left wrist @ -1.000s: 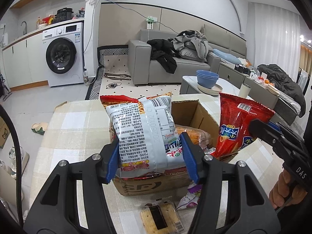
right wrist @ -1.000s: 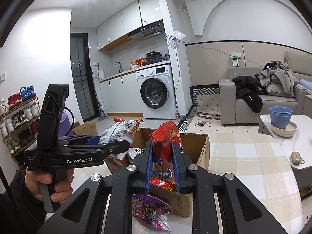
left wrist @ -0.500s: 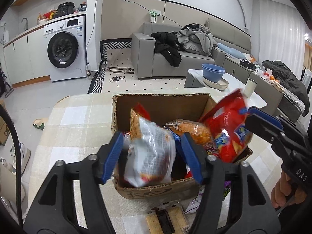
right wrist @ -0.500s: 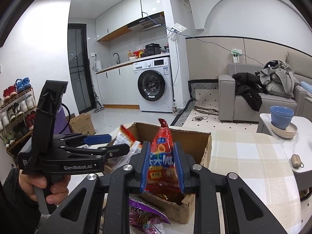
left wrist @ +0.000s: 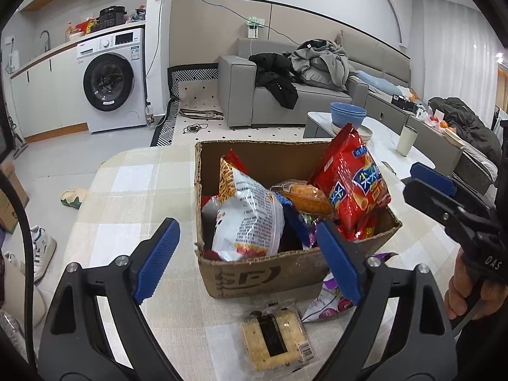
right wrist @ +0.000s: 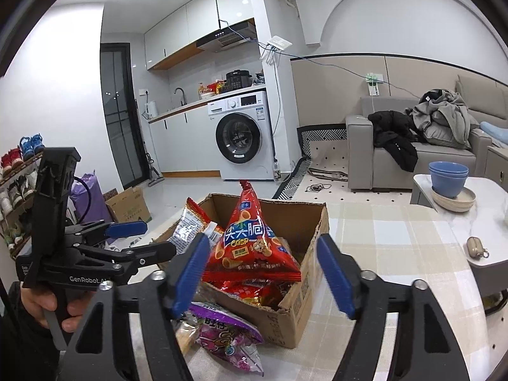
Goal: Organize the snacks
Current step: 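Move both grippers back toward the purple candy bag and cracker packet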
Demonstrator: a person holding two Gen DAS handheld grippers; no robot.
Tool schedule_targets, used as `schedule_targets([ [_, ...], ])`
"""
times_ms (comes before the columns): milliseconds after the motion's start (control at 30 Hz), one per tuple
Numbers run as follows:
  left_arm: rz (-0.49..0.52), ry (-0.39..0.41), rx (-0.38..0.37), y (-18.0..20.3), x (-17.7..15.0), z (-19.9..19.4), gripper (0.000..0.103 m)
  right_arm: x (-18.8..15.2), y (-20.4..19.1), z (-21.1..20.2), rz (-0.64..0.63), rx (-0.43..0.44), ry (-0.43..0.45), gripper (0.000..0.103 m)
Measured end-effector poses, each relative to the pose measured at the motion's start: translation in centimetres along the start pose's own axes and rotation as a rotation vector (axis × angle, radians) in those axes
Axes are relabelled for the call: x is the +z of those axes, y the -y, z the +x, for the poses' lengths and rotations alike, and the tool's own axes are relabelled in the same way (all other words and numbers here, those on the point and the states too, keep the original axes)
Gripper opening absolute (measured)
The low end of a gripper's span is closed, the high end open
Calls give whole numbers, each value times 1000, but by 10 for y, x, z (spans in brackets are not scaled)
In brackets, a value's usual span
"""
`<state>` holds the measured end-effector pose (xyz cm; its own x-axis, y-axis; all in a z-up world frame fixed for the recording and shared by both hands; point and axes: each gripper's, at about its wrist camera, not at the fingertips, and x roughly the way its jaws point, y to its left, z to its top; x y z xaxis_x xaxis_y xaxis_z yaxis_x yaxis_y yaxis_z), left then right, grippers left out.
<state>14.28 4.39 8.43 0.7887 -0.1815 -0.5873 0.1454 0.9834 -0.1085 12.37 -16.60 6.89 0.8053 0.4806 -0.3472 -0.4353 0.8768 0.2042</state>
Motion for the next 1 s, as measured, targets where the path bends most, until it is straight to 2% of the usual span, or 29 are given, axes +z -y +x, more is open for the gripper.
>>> schedule_targets([
  [133,-12,5,-2,3,-14,-6,89,-7,3,-9,23,-7,8,102],
  [200,-10,5,4,3,-24,-11,92,-11,3,-13,26,-8,6,102],
  [233,-8,6,10,3,-26,-13,100,-13,2,-15,25,-14,8,102],
  [267,-8,17,15,3,-30,-16,102,-15,1,-17,23,-21,9,102],
  [333,-2,42,16,5,-36,-22,102,-18,0,-21,22,-25,8,102],
  [467,-4,42,27,10,-46,-29,102,-20,-4,-26,15,-25,0,102],
  [1000,-18,-8,59,3,-74,-38,102,-32,-16,-16,18,-80,-101,102],
])
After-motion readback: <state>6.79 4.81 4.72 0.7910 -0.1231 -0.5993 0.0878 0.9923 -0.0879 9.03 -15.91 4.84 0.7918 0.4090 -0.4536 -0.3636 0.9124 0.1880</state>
